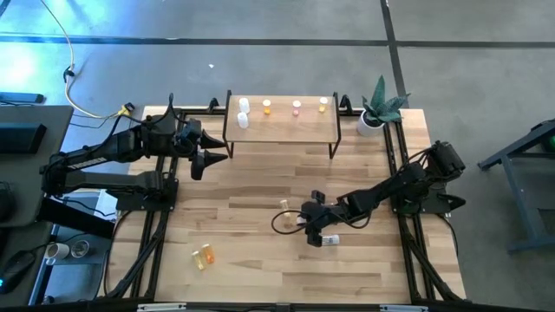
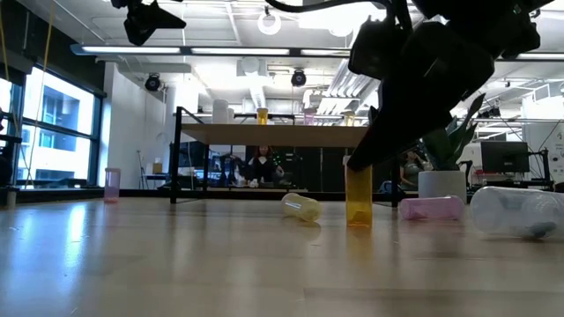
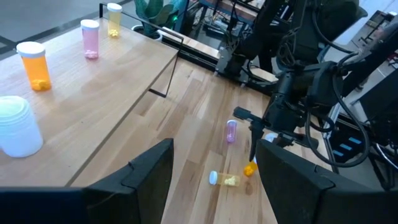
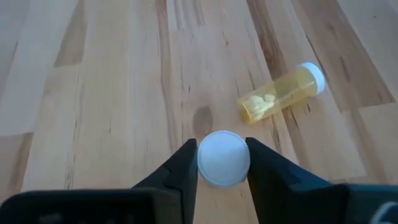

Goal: Pick and place medicine bottles onto shelf by color
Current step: Put the top orange pill bottle aligned with the other orange pill bottle on the shelf

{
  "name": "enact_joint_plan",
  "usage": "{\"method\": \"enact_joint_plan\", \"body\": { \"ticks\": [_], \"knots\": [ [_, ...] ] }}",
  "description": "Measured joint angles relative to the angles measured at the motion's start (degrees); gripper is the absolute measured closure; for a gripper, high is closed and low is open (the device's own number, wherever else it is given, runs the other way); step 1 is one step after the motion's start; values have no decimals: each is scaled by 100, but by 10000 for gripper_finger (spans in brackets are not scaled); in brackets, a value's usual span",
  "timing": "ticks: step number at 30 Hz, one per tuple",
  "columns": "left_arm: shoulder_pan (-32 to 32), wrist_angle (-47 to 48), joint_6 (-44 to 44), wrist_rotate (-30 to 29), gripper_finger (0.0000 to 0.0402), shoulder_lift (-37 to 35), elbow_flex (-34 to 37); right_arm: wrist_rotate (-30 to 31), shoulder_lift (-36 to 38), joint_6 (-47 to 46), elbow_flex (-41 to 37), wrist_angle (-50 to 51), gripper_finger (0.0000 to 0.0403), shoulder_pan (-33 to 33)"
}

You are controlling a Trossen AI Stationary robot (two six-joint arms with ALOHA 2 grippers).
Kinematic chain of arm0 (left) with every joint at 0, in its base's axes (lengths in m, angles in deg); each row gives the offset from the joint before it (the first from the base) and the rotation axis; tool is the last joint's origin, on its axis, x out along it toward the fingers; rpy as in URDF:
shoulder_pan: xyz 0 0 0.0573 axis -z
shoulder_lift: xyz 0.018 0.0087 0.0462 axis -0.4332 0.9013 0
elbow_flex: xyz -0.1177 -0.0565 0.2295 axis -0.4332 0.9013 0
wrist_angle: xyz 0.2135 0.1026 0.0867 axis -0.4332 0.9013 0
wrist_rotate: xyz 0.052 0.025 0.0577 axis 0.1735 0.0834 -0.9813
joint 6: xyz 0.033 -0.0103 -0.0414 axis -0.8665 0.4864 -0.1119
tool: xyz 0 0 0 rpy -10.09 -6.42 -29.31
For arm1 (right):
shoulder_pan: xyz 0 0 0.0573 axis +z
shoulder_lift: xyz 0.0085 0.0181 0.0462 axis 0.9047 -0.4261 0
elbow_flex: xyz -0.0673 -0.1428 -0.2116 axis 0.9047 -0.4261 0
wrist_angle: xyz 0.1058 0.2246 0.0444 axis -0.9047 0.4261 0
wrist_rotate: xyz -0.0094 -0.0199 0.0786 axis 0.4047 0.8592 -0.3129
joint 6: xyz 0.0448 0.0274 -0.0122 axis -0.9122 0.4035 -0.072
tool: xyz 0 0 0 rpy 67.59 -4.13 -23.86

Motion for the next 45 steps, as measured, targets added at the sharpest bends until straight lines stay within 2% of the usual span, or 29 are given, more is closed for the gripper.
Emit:
{"method": "enact_joint_plan", "body": {
  "ticks": [7,12,19,27,34,41,45],
  "knots": [
    [-1,2,-1,-297,186,0,0,-111,106,-382,185,236,300,-120],
    [-153,22,-14,-338,186,0,0,-111,129,-352,952,1072,300,-348],
    [-453,385,-471,-339,186,0,0,-29,129,-36,2076,1937,300,-829],
    [-771,512,-705,-336,186,108,0,35,129,398,3067,2333,300,-1717],
    [-997,492,-1078,-336,186,506,-2,24,129,1325,3863,2487,300,-2564],
    [-1234,406,-922,-336,186,820,-2,-454,129,2219,4436,2490,300,-3554],
    [-1345,404,-905,-343,186,905,-2,-472,106,2575,4671,2485,300,-4057]
  ]
}}
